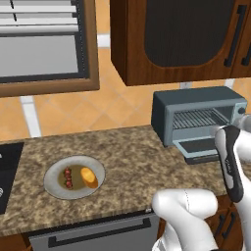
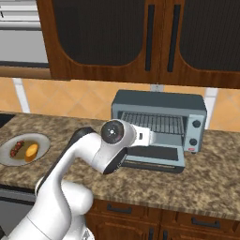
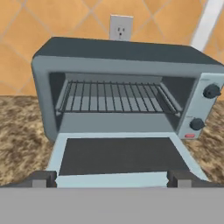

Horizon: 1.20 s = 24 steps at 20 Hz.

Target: Pick up the kebab skewer and baguette bread, and place them inside the toaster oven. Close the toaster oven door and start by setting the timer.

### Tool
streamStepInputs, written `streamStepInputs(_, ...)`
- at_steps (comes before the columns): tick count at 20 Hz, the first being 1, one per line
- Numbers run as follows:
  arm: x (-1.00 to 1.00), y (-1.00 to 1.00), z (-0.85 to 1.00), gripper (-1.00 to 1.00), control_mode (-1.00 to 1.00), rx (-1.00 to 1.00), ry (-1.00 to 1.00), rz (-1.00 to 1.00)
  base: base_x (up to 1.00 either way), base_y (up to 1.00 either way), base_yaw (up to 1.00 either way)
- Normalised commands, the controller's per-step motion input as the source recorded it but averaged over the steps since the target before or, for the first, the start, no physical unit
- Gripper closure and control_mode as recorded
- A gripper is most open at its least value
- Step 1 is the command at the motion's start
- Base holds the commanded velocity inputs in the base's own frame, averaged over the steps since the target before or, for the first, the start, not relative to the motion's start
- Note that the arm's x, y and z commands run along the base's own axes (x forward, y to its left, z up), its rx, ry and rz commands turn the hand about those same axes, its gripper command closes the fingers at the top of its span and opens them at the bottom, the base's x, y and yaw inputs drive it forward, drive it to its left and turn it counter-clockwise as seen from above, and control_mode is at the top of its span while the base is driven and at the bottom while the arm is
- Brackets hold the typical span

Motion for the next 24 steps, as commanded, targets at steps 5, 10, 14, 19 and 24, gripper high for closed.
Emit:
streamStepInputs(5, 0.08, -0.01, 0.00, -1.00, -1.00, 0.00, -0.07, -0.07, 0.00, 0.00, 0.00)
streamStepInputs(10, 0.35, -0.02, -0.02, -1.00, -1.00, 0.00, -0.04, 0.00, 0.00, 0.00, 0.00)
streamStepInputs(14, 0.34, -0.02, -0.01, -1.00, -1.00, 0.00, -0.01, 0.00, 0.00, 0.00, 0.00)
streamStepInputs(19, 0.07, -0.04, -0.06, -1.00, -1.00, 0.00, -0.10, 0.00, 0.00, 0.00, 0.00)
streamStepInputs(24, 0.15, -0.08, -0.21, -1.00, -1.00, 0.00, -0.13, 0.07, 0.00, 0.00, 0.00)
